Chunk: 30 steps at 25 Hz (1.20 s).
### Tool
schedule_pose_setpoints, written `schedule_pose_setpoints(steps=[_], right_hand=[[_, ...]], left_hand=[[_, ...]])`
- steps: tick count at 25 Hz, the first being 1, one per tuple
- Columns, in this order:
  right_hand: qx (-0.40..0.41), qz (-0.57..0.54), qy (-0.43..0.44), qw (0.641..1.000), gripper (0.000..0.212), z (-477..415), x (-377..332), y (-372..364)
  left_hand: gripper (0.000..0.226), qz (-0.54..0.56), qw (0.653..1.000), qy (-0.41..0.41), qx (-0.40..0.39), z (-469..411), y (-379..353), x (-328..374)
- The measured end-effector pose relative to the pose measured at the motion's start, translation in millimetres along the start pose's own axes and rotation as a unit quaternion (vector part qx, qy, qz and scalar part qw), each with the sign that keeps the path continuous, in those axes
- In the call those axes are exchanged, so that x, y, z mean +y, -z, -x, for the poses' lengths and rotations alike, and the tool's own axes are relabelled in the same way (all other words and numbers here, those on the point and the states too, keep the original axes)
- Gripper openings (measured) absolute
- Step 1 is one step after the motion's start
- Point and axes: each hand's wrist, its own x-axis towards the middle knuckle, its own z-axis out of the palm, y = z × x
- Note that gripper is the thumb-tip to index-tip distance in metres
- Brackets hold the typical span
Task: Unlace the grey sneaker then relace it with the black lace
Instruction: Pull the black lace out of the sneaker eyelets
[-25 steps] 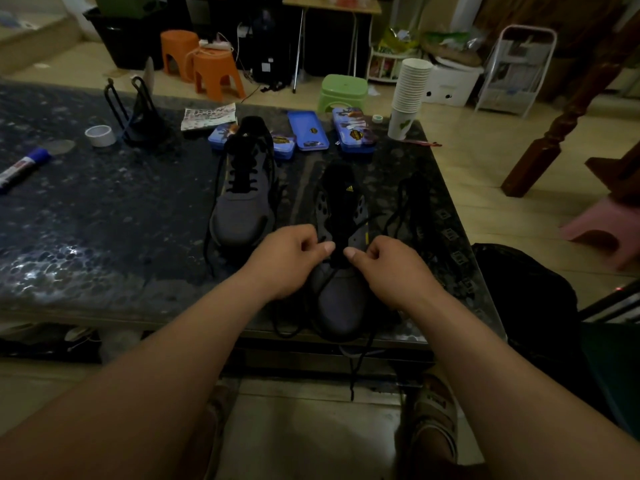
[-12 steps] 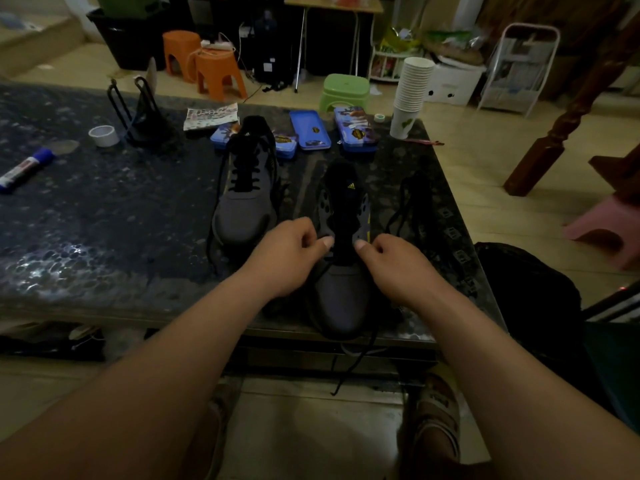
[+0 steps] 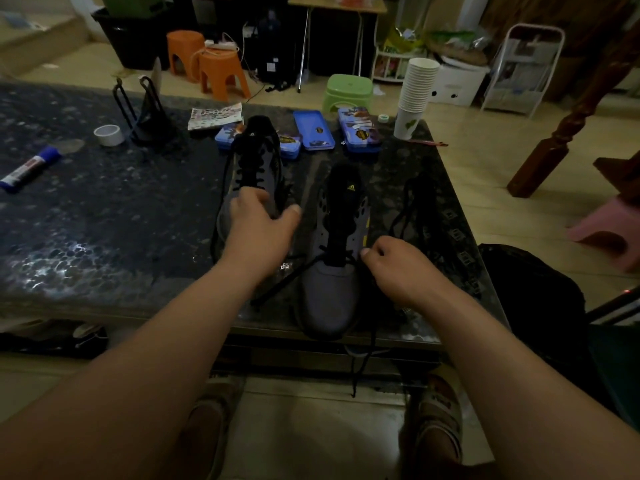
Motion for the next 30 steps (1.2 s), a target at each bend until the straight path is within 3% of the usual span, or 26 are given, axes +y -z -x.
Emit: schedule_pose_setpoints(steps=[2,5,7,9,11,14,15,17,19,20,21,24,30], right_hand=[[-0.001,0.000,0.025,1.000,0.041,5.3,-2.0,2.3],[-0.035,-0.012,0.060,0.997,0.036,11.6,-4.2,3.3],[-0.033,-0.051,0.041,0.997,0.029,10.7,-3.9,7.3],[0.018,-0.073,0.015,0.997,0.024,7.0,-3.1,13.6],[0.080,-0.090,0.000,0.993,0.018,3.2,-2.5,17.0],[0.132,-0.166,0.014,0.977,0.011,-0.7,-6.5,11.4],[0.146,-0.171,0.029,0.974,0.012,-1.9,-6.2,9.1],[0.141,-0.140,0.065,0.978,0.014,-0.7,-3.7,6.7],[0.106,-0.059,0.106,0.987,0.011,2.8,1.3,3.9],[0.100,-0.021,0.130,0.986,0.009,5.0,2.5,2.1],[0.104,0.004,0.156,0.982,0.011,6.0,3.6,0.3],[0.132,0.035,0.216,0.967,0.010,5.8,0.7,0.5],[0.095,0.156,0.233,0.955,0.006,3.4,-10.5,-7.0]], left_hand=[[0.041,-0.210,0.967,-0.146,0.019,12.1,-3.8,-2.1],[0.043,-0.357,0.908,-0.163,-0.142,23.0,-3.4,1.7],[0.036,-0.316,0.916,-0.153,-0.194,20.6,3.1,2.0],[0.035,-0.176,0.960,-0.122,-0.182,14.6,11.2,5.0],[0.041,-0.009,0.985,-0.033,-0.172,10.5,14.9,9.6],[0.033,0.164,0.973,0.054,-0.151,3.8,10.4,13.2],[0.026,0.161,0.978,0.048,-0.127,1.7,8.2,12.2],[0.024,-0.029,0.997,-0.061,-0.026,3.3,5.2,7.7],[0.016,-0.247,0.935,-0.240,0.077,19.3,2.8,6.1],[0.018,-0.293,0.911,-0.283,0.061,29.0,-0.4,7.6],[0.027,-0.316,0.909,-0.272,0.005,37.6,-3.8,8.6],[0.047,-0.330,0.925,-0.117,-0.147,42.0,-14.9,1.9],[0.049,-0.246,0.949,-0.101,-0.172,35.0,-19.5,-9.7]])
